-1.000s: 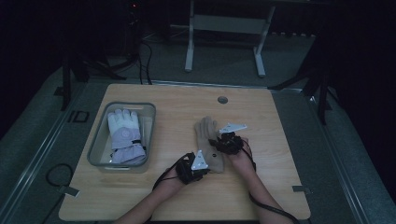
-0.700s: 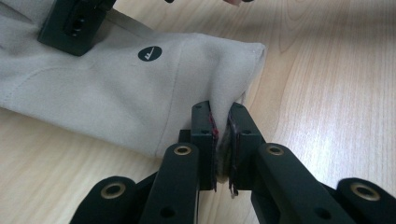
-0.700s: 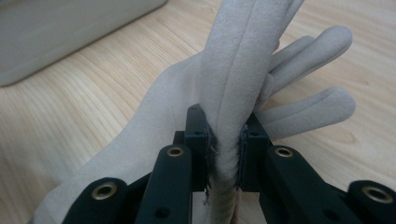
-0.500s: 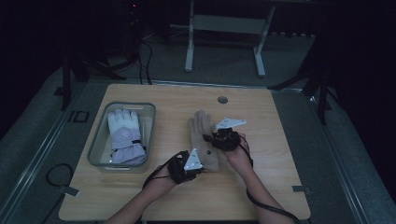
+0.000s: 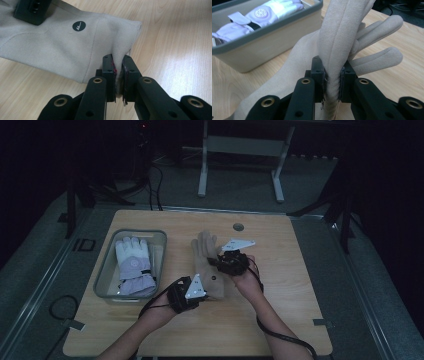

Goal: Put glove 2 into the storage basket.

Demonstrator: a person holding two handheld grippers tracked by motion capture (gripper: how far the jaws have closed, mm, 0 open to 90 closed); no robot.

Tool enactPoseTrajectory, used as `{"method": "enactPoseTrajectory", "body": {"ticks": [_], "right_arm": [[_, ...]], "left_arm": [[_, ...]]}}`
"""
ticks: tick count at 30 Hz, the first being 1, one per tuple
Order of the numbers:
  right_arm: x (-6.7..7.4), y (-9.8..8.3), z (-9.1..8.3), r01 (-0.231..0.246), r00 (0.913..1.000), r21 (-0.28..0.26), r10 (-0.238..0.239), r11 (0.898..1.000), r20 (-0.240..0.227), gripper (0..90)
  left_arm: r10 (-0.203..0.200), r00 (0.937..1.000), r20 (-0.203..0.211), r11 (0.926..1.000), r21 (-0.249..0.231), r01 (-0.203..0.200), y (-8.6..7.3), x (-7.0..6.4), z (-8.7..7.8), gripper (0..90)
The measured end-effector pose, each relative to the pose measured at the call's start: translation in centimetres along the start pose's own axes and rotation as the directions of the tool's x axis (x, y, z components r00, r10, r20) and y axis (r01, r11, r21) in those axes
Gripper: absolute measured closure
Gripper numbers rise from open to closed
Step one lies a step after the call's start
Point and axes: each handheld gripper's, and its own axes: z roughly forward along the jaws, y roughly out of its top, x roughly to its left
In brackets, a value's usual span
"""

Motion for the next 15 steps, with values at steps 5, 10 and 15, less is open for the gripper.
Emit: {"method": "enactPoseTrajectory", "body": {"ticks": [5,10,15], "right_arm": [[0.8,1.5,0.7,0.021,0.9997,-0.009,-0.021,1.000,-0.013,78.2],[1.7,3.2,1.6,0.041,0.9989,-0.019,-0.041,0.999,-0.024,78.3],[2.5,4.6,2.7,0.049,0.9981,-0.029,-0.050,0.998,-0.035,78.2]], "left_arm": [[0.000,0.9998,-0.020,1.0000,0.004,0.000,-0.4,0.5,-1.2,83.5],[-0.020,0.9987,-0.048,0.9998,-0.002,0.020,-1.1,1.3,-2.7,83.5],[-0.034,0.9967,-0.074,0.9994,-0.002,0.034,-1.9,2.1,-4.2,83.5]]}}
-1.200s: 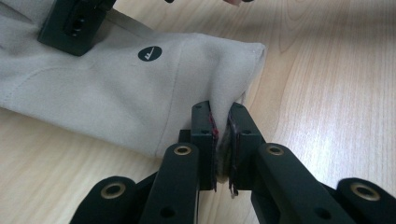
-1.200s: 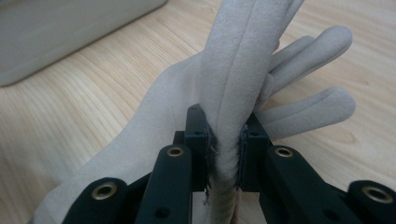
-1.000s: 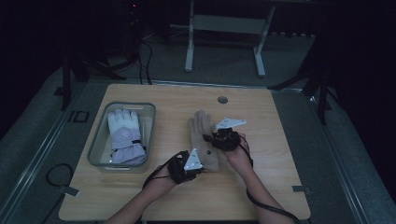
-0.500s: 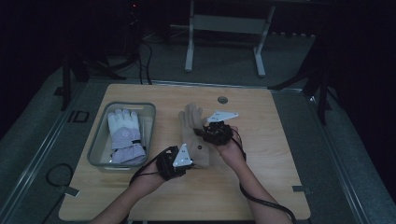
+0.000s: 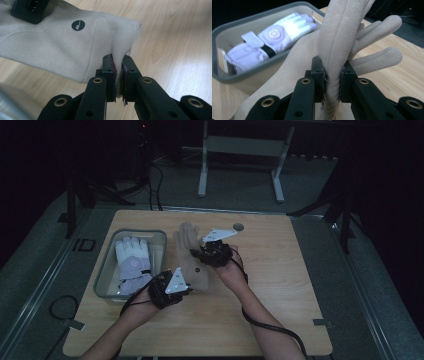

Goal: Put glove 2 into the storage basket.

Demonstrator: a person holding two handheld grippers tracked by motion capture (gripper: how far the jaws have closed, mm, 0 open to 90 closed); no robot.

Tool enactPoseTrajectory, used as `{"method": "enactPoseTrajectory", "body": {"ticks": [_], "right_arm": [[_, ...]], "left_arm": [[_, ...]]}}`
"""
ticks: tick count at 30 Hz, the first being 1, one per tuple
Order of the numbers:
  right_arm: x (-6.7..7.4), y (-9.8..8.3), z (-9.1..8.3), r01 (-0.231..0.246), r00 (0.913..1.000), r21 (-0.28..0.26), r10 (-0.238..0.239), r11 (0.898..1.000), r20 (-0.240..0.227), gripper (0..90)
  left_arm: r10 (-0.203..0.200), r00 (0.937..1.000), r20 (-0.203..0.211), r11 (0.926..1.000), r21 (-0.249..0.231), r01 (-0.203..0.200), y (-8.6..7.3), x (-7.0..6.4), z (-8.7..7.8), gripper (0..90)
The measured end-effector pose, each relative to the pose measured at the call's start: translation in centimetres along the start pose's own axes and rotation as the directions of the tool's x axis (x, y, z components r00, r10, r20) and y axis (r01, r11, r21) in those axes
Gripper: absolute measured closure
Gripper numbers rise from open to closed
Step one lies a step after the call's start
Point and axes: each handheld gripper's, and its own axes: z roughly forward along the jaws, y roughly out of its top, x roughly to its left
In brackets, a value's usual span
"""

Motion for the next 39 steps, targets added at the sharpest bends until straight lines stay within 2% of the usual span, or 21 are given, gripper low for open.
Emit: {"method": "enactPoseTrajectory", "body": {"ticks": [13,14,19,20,33,39], "right_arm": [[2.3,3.5,3.4,0.049,0.9978,0.000,-0.049,0.999,-0.044,78.2],[2.5,3.7,3.7,0.054,0.9974,-0.003,-0.054,0.999,-0.048,78.2],[3.5,5.0,5.2,0.063,0.9953,-0.013,-0.064,0.998,-0.073,78.2],[3.7,5.2,5.5,0.064,0.9949,-0.012,-0.065,0.998,-0.077,78.2],[7.1,8.4,10.6,0.103,0.9853,-0.007,-0.103,0.995,-0.136,78.1],[8.0,8.5,12.7,0.100,0.9840,0.008,-0.097,0.995,-0.149,78.1]], "left_arm": [[-0.040,0.9973,-0.062,0.9990,0.018,0.041,-2.4,1.5,-2.3,83.5],[-0.054,0.9959,-0.073,0.9983,0.017,0.055,-2.9,1.9,-2.9,83.5],[-0.069,0.9927,-0.099,0.9971,0.026,0.072,-3.8,2.6,-4.0,83.5],[-0.082,0.9913,-0.103,0.9960,0.027,0.085,-4.3,2.9,-4.5,83.5],[-0.139,0.9748,-0.175,0.9875,0.050,0.149,-7.6,4.6,-7.7,83.5],[-0.178,0.9672,-0.181,0.9801,0.055,0.191,-9.3,5.2,-7.9,83.5]]}}
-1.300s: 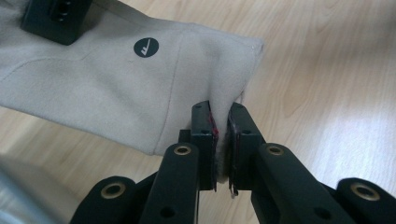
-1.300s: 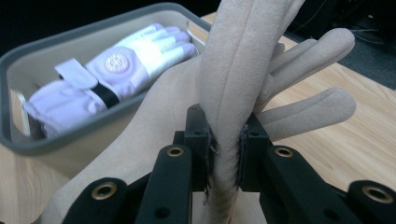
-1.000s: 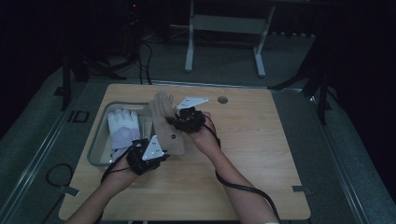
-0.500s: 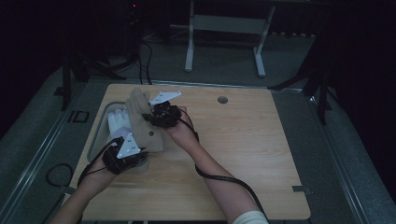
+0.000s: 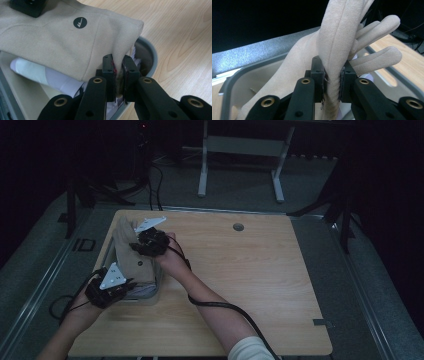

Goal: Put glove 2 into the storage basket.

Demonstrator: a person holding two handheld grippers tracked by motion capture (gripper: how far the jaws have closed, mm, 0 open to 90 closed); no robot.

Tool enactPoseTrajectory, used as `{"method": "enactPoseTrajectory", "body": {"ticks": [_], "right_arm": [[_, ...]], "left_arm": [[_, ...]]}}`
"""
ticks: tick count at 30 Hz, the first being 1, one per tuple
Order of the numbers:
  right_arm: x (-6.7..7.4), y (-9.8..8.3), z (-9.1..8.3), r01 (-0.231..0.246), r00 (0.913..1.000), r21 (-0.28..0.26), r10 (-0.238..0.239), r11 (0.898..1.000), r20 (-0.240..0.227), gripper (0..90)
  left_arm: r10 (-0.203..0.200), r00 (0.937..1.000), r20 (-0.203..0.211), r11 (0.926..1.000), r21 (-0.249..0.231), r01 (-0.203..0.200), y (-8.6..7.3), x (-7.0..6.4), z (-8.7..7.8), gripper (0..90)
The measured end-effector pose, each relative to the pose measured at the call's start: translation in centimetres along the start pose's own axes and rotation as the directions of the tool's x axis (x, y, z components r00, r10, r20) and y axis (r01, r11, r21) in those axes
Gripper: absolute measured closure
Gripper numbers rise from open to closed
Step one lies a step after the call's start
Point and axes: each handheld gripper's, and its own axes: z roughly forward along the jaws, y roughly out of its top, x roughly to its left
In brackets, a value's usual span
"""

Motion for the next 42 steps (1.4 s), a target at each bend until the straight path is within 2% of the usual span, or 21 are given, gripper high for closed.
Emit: {"method": "enactPoseTrajectory", "body": {"ticks": [6,9,11,14,17,20,23,25,27,29,31,32,33,34,35,36,38,39,42], "right_arm": [[-0.3,-1.0,2.4,-0.008,0.9999,0.057,0.009,0.998,-0.008,77.9],[-0.6,-1.9,3.7,-0.017,0.9997,0.109,0.019,0.994,-0.015,77.6],[-0.7,-2.6,4.4,-0.011,0.9999,0.136,0.012,0.991,-0.010,77.4],[-0.9,-2.9,4.5,-0.030,0.9994,0.139,0.032,0.990,-0.012,77.1],[-0.9,-3.1,4.6,-0.027,0.9996,0.144,0.027,0.989,-0.001,75.5],[-1.0,-3.2,4.3,-0.036,0.9993,0.132,0.036,0.991,-0.001,67.3],[-1.3,-3.0,3.5,-0.034,0.9992,0.139,0.037,0.990,-0.014,50.6],[-1.5,-2.9,2.8,-0.035,0.9986,0.134,0.040,0.990,-0.036,43.0],[-1.7,-2.8,2.1,-0.036,0.9988,0.123,0.040,0.992,-0.029,38.2],[-1.9,-2.7,1.2,-0.050,0.9983,0.102,0.053,0.994,-0.025,33.3],[-2.2,-2.6,0.3,-0.068,0.9953,0.090,0.074,0.994,-0.063,24.5],[-2.2,-2.6,0.0,-0.077,0.9945,0.085,0.082,0.993,-0.064,24.3],[-2.3,-2.7,-0.6,-0.082,0.9941,0.070,0.086,0.994,-0.065,22.1],[-2.3,-2.7,-1.0,-0.077,0.9919,0.072,0.084,0.994,-0.095,16.4],[-2.3,-2.8,-1.3,-0.066,0.9921,0.077,0.073,0.995,-0.102,15.2],[-2.2,-2.9,-1.7,-0.059,0.9939,0.078,0.066,0.995,-0.088,17.4],[-2.0,-3.2,-2.6,-0.060,0.9928,0.063,0.067,0.996,-0.100,17.2],[-1.9,-3.3,-3.1,-0.054,0.9941,0.057,0.059,0.997,-0.091,17.7],[-1.8,-3.8,-4.3,-0.061,0.9935,0.032,0.064,0.998,-0.094,17.8]], "left_arm": [[-0.036,0.9993,0.010,0.9992,0.021,0.036,-1.2,0.3,0.8,83.4],[-0.038,0.9988,0.030,0.9983,0.046,0.037,-1.5,0.4,1.2,83.4],[-0.045,0.9984,0.033,0.9980,0.047,0.043,-1.6,0.4,1.5,83.4],[-0.056,0.9976,0.040,0.9974,0.048,0.054,-1.6,0.5,1.8,83.3],[-0.072,0.9961,0.051,0.9960,0.056,0.070,-1.7,0.6,2.2,83.2],[-0.083,0.9943,0.068,0.9949,0.064,0.078,-1.8,0.7,2.5,83.1],[-0.105,0.9915,0.077,0.9934,0.054,0.101,-2.0,0.9,2.4,82.3],[-0.113,0.9910,0.073,0.9929,0.047,0.109,-2.0,0.9,2.3,80.7],[-0.133,0.9885,0.072,0.9909,0.035,0.130,-2.0,1.0,2.0,74.7],[-0.154,0.9868,0.050,0.9880,0.017,0.154,-1.8,1.0,1.6,59.7],[-0.183,0.9818,0.051,0.9830,-0.003,0.183,-1.6,1.1,1.2,47.6],[-0.205,0.9778,0.042,0.9782,-0.024,0.206,-1.4,1.2,0.9,43.9],[-0.224,0.9731,0.052,0.9733,-0.039,0.226,-1.2,1.2,0.6,37.8],[-0.236,0.9699,0.059,0.9695,-0.052,0.240,-1.0,1.2,0.4,33.0],[-0.241,0.9688,0.058,0.9670,-0.070,0.245,-0.8,1.1,0.1,27.8],[-0.248,0.9666,0.064,0.9631,-0.090,0.253,-0.5,0.9,-0.1,23.7],[-0.256,0.9632,0.083,0.9563,-0.124,0.265,0.0,0.6,-0.2,18.4],[-0.252,0.9635,0.089,0.9564,-0.128,0.262,0.2,0.4,-0.2,15.0],[-0.242,0.9623,0.123,0.9532,-0.154,0.260,1.0,-0.4,0.2,14.8]]}}
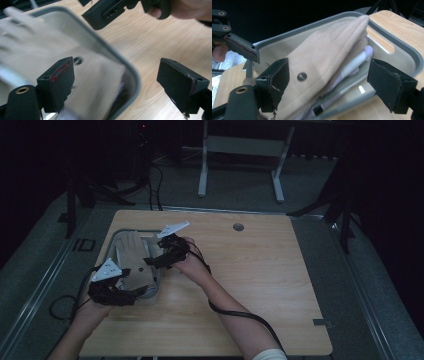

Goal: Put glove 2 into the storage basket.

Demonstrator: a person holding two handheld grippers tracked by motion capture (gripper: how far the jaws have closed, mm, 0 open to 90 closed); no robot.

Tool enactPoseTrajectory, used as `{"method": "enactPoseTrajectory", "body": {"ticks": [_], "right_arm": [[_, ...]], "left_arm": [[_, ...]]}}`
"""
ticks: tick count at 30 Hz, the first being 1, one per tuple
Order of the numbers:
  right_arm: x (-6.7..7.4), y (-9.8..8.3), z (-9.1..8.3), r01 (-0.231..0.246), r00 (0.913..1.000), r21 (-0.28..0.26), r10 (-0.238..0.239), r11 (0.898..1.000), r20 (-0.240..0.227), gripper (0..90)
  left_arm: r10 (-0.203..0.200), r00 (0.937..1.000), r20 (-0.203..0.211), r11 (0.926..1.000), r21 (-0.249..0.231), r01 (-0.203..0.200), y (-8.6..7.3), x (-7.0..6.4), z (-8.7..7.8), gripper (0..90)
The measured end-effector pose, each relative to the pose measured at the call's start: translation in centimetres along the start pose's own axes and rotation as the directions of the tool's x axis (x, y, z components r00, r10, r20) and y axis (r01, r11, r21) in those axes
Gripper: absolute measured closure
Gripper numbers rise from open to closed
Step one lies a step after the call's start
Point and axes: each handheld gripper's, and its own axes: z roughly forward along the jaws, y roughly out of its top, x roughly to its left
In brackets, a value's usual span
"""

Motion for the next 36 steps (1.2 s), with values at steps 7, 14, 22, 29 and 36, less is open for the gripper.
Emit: {"method": "enactPoseTrajectory", "body": {"ticks": [7,14,22,29,36], "right_arm": [[-0.3,-1.9,-1.9,0.014,0.9997,0.009,-0.015,1.000,0.018,17.7],[-1.2,-4.3,-3.4,0.006,0.9994,0.029,-0.007,1.000,0.033,17.8],[-1.8,-6.4,-4.8,-0.016,0.9987,0.027,0.015,1.000,0.049,17.8],[-2.7,-8.7,-6.5,-0.034,0.9971,0.036,0.031,0.999,0.070,18.1],[-3.3,-11.0,-8.0,-0.039,0.9956,0.045,0.035,0.998,0.087,18.2]], "left_arm": [[0.028,0.9995,0.017,0.9992,-0.027,-0.028,0.4,-1.8,1.6,14.8],[0.073,0.9940,0.081,0.9970,-0.033,-0.070,0.9,-3.7,3.2,14.8],[0.097,0.9854,0.140,0.9946,-0.049,-0.091,1.1,-5.0,4.5,14.7],[0.120,0.9767,0.178,0.9925,-0.046,-0.113,1.2,-6.5,5.8,14.7],[0.139,0.9640,0.227,0.9903,-0.042,-0.133,0.9,-7.7,7.4,14.7]]}}
